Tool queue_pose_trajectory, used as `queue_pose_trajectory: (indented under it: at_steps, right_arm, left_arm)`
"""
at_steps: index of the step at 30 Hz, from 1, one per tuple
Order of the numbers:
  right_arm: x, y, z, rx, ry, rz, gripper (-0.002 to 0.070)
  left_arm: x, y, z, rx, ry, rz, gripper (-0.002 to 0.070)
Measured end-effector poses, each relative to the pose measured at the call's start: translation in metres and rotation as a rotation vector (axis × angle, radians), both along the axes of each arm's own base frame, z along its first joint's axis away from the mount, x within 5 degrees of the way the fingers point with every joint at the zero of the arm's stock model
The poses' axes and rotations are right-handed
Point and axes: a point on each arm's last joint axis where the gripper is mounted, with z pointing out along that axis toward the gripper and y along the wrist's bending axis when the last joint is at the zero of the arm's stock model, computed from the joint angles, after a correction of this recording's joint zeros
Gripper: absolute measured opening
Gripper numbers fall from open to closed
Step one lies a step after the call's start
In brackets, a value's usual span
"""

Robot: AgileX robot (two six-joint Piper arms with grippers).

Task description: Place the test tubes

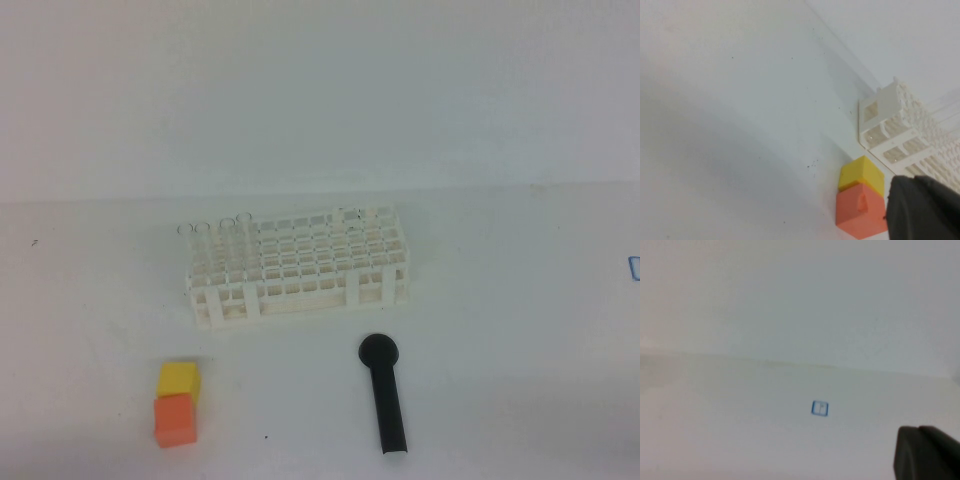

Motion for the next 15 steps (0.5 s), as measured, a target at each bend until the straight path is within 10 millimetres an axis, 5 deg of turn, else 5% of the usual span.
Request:
queue_pose_trajectory:
  at_steps: [8, 15]
  right_arm:
    - [-0.004, -0.001, -0.02, 0.005, 0.228, -0.011, -0.0001]
    - [-0.005, -0.002, -0.022, -0.012, 0.256, -0.016, -0.0001]
  left_arm:
    - [0.0, 0.0, 0.0, 0.0, 0.0, 0.0, -0.0001]
    - [0.0, 0.0, 0.0, 0.013, 0.0, -0.003, -0.0001]
